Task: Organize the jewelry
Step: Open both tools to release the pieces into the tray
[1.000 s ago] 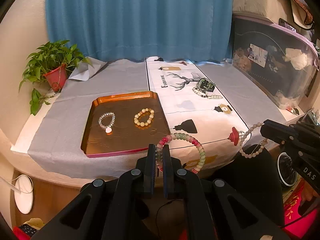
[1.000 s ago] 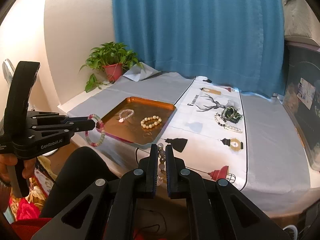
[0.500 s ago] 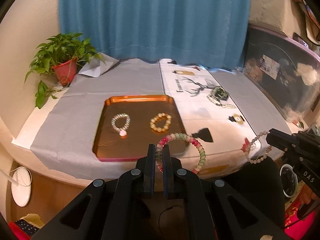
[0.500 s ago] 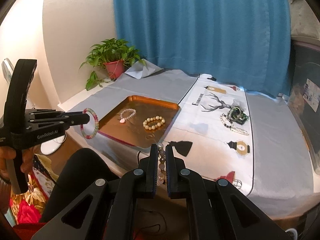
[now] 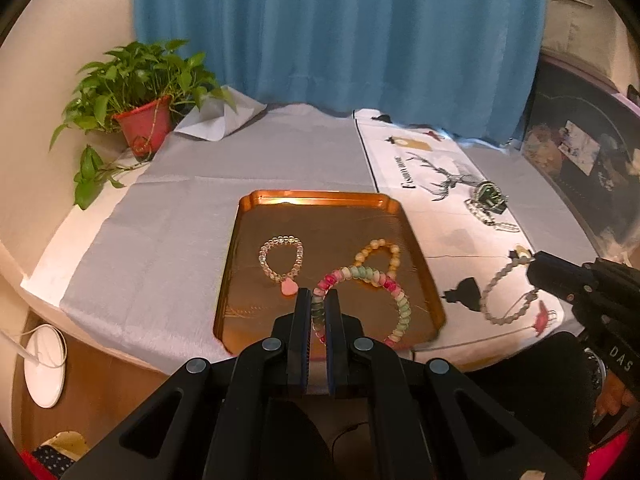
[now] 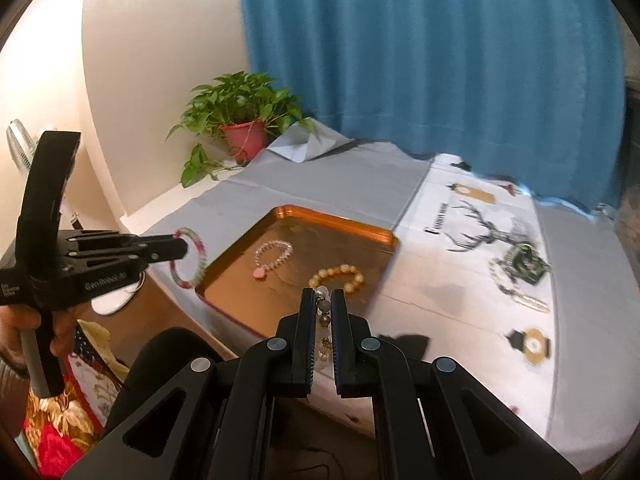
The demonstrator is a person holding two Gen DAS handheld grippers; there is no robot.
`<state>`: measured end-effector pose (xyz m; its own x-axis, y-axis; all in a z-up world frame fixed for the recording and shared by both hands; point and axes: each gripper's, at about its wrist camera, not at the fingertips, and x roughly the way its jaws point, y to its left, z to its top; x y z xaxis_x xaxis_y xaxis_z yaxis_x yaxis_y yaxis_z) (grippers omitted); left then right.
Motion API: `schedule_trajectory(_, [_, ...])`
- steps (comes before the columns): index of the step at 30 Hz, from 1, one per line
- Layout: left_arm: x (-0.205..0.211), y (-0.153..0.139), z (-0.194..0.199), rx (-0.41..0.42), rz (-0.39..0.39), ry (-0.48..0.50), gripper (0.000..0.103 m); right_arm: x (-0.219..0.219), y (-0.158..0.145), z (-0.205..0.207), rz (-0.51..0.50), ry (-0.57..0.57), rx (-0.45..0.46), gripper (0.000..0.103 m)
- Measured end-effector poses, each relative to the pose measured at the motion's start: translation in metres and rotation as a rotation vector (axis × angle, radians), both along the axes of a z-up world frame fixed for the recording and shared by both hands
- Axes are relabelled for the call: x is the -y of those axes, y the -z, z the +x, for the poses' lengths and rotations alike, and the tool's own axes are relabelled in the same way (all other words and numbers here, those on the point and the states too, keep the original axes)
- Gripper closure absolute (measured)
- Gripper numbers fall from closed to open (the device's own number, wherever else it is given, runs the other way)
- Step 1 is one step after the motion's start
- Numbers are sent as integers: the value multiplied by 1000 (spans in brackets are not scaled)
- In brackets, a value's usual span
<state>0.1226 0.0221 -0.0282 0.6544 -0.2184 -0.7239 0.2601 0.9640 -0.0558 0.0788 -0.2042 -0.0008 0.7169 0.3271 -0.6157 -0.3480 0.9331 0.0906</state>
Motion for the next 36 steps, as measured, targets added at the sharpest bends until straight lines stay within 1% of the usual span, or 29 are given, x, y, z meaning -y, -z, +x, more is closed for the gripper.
schedule_trajectory(6, [1, 20, 34, -33, -1, 8, 99, -28, 25, 43, -15, -38, -55, 95])
schedule_trajectory(11, [2, 39, 63, -60, 9, 6, 99, -45, 41, 69, -19, -55, -80, 95])
schedule_trajectory(14, [1, 53, 77, -78, 18, -9, 95, -51, 52, 83, -23, -56, -98, 95])
schedule_trajectory(15, [0, 58, 81, -93, 15, -11, 78, -53, 57, 88, -25, -52, -107, 95])
schedule_trajectory(16, [-1, 66, 86, -133, 18, -16, 57, -54, 62, 92, -30, -49, -116, 94])
schedule_trajectory(17, [-3, 73, 90, -164, 28, -34, 17, -55, 70, 97, -47, -43, -136, 91])
schedule_trajectory(18, [-5, 77, 89, -166, 37, -61, 2, -57, 77, 102, -70, -38, -166, 87])
schedule_trajectory(19, [-8, 77, 85, -146, 39, -81, 3, -59, 88, 107, -112, -24, -219, 69])
schedule_trajectory(20, [-11, 77, 82, -135, 42, -90, 3, -59, 96, 109, -138, -6, -255, 46])
schedule_trajectory(21, [-13, 77, 79, -134, 46, -93, 3, -57, 99, 108, -144, 13, -271, 41])
schedule_trajectory(25, [-22, 70, 58, -132, 57, -138, 3, -42, 92, 86, -109, 48, -252, 37])
schedule_trajectory(26, [-23, 66, 46, -123, 59, -146, 3, -38, 88, 77, -97, 60, -244, 35])
schedule_trajectory(29, [-19, 57, 19, -107, 78, -165, 3, -26, 74, 48, -73, 86, -225, 32])
schedule_trajectory(33, [-4, 40, -22, -79, 69, -128, 3, -14, 51, 3, -58, 127, -184, 30])
schedule_trajectory(36, [11, 29, -56, -39, 102, -118, 3, -9, 34, -30, -46, 141, -144, 29])
